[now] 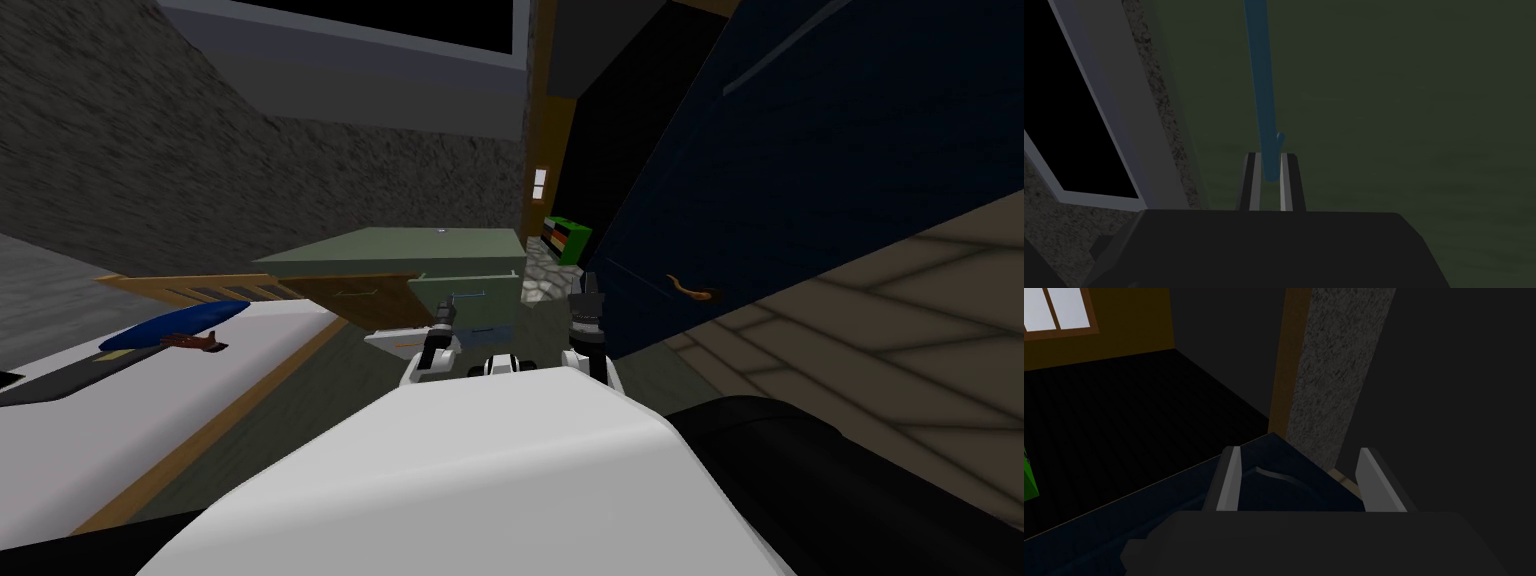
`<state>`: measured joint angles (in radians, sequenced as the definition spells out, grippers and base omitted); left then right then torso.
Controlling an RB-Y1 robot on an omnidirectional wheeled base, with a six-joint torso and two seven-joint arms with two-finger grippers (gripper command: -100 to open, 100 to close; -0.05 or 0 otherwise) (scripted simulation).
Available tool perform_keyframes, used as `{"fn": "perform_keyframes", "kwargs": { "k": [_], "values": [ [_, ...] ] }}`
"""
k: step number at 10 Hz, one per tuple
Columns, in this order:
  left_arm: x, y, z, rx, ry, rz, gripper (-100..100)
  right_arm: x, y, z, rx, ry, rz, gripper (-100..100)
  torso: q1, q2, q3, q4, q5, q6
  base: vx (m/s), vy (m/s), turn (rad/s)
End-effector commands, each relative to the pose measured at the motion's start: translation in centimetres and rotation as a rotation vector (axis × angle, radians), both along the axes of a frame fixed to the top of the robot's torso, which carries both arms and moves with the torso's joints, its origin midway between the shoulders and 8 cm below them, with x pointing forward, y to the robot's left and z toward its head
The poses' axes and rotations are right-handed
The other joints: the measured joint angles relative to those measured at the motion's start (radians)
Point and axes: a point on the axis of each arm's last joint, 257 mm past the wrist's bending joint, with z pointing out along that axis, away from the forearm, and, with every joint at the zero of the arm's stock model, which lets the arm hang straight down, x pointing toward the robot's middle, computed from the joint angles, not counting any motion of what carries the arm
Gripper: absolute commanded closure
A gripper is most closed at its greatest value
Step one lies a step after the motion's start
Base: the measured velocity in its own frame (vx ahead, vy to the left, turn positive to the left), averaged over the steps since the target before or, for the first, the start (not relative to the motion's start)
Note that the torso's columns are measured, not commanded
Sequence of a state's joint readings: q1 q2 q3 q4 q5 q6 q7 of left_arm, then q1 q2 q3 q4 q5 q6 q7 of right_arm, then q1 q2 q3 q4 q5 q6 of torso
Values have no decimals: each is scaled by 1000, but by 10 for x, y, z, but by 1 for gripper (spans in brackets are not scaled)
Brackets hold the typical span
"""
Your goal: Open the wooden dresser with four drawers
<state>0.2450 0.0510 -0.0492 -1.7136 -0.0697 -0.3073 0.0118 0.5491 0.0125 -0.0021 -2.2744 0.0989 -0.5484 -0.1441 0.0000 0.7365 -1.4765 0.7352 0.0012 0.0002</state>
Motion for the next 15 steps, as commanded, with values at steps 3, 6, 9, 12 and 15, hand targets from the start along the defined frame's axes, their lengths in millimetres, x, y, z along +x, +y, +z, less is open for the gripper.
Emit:
{"fn": "perform_keyframes", "kwargs": {
  "k": [3,6,9,12,15],
  "values": [
    [-4,-1,-4,0,18,-4,100,0,0,0,0,0,0,0,1,-2,-2,0,-1,0,-123,-4,11],
    [-9,-2,-7,1,29,-8,100,0,0,0,0,0,0,0,0,0,0,0,0,1,-178,-5,15],
    [-8,-1,14,1,21,-6,-100,0,0,0,0,0,0,0,0,-6,-4,1,-1,0,-36,2,-10],
    [-9,0,31,1,21,-4,-100,0,0,0,0,0,0,0,0,1,0,3,-2,0,14,0,-8],
    [-12,1,47,1,21,-2,-100,0,0,0,0,0,0,0,0,2,1,3,-1,0,2,0,-3]
  ]
}}
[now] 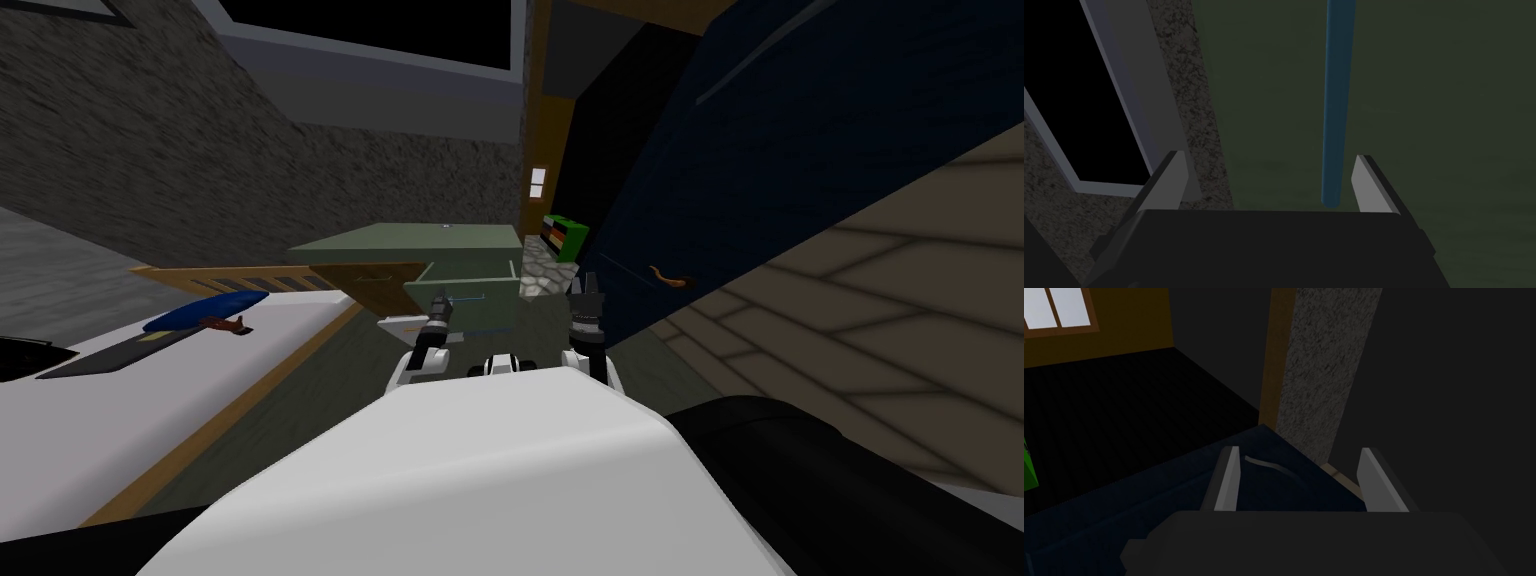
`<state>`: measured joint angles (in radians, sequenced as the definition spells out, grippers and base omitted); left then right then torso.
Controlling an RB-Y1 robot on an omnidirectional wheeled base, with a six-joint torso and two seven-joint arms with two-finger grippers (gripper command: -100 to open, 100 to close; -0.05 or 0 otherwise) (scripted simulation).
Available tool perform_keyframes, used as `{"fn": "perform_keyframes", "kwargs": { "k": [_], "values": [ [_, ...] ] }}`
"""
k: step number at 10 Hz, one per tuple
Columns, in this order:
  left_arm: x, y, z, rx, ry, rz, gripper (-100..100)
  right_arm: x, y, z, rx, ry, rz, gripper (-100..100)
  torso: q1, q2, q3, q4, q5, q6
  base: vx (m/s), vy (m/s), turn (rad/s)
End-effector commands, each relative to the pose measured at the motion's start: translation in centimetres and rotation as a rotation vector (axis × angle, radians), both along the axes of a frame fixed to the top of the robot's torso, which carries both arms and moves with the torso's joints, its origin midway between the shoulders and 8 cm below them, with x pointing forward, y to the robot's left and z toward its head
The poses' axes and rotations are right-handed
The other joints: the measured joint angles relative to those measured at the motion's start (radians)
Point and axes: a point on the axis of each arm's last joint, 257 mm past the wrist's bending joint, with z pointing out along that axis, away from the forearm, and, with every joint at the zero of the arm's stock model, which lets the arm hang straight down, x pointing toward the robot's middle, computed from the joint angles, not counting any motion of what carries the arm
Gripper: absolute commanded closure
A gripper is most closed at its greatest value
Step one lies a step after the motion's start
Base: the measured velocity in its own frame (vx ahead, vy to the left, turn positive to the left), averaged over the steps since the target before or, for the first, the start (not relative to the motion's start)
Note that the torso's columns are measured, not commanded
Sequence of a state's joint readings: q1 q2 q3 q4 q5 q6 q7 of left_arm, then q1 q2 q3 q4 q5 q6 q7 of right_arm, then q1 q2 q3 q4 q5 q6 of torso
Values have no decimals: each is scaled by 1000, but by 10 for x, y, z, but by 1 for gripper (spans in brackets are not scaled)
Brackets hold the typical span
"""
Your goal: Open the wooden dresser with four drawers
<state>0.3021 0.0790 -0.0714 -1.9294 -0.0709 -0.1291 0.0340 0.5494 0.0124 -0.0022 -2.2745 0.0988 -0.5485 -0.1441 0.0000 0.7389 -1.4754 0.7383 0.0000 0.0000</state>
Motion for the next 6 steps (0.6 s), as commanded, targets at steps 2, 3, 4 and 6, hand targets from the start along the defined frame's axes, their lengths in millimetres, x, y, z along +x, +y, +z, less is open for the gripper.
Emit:
{"fn": "perform_keyframes", "kwargs": {
  "k": [2,3,4,6],
  "values": [
    [-2,0,10,0,0,2,-100,0,0,0,0,0,0,0,0,-1,-1,0,0,0,0,0,0],
    [-2,1,10,0,3,2,0,0,0,0,0,0,0,0,0,-1,-1,0,0,0,0,0,0],
    [-2,1,10,0,3,2,0,0,0,0,0,0,0,0,0,-1,-1,0,0,0,0,0,0],
    [-3,1,10,0,3,2,0,0,0,0,0,0,0,0,0,-1,-1,0,0,0,0,0,0]
  ]
}}
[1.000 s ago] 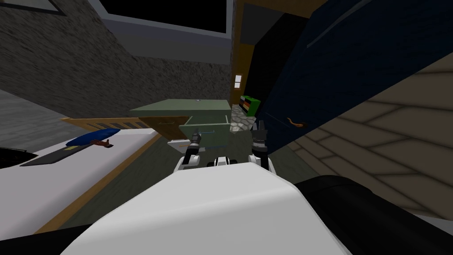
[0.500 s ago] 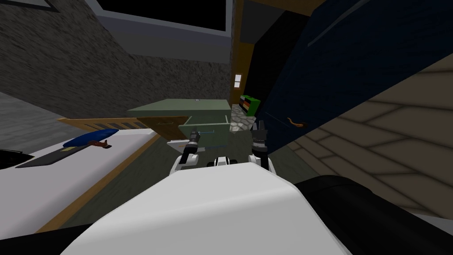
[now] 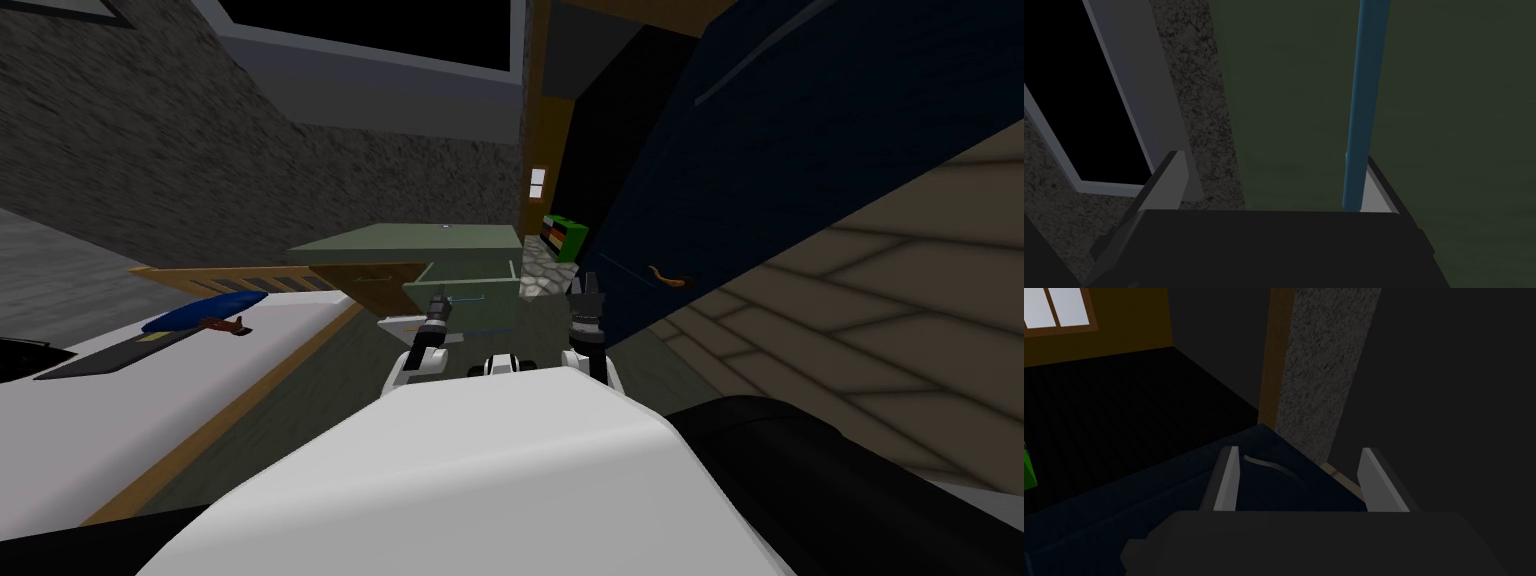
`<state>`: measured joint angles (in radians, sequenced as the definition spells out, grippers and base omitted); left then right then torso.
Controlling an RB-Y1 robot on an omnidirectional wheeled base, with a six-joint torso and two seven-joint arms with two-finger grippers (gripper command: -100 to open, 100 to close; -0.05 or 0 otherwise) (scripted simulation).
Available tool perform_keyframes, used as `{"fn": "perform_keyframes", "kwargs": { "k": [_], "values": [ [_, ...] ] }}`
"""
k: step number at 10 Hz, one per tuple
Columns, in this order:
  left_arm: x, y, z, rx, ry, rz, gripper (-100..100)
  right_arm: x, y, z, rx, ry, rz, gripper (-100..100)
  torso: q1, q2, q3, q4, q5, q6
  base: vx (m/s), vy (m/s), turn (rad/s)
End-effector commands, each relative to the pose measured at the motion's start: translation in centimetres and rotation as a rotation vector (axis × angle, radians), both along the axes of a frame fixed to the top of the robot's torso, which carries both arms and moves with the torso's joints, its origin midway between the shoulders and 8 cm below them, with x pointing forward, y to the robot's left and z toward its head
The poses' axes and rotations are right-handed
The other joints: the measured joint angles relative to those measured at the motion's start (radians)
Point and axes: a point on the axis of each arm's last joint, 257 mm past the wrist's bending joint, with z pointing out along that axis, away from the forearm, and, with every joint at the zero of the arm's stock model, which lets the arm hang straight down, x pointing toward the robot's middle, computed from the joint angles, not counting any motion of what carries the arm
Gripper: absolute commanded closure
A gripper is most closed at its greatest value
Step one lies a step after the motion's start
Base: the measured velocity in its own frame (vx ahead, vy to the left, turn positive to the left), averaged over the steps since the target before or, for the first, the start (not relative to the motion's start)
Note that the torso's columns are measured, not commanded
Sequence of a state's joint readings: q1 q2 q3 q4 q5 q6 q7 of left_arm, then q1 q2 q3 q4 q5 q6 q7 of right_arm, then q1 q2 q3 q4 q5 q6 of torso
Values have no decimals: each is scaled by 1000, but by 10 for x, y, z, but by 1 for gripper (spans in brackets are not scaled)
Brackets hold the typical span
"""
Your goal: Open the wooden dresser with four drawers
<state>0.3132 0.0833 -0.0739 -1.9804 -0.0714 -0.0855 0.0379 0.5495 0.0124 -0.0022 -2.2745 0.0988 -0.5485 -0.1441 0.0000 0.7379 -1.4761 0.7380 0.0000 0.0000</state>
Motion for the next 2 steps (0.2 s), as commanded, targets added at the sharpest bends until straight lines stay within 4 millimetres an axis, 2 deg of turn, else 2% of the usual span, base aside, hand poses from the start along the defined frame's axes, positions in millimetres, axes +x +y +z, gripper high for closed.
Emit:
{"fn": "perform_keyframes", "kwargs": {
  "k": [1,2],
  "values": [
    [0,0,0,0,0,0,0,0,0,0,0,0,0,0,0,0,0,0,0,0,0,0,0],
    [0,0,0,0,0,0,0,0,0,0,0,0,0,0,0,0,0,0,0,0,0,0,0]
  ]
}}
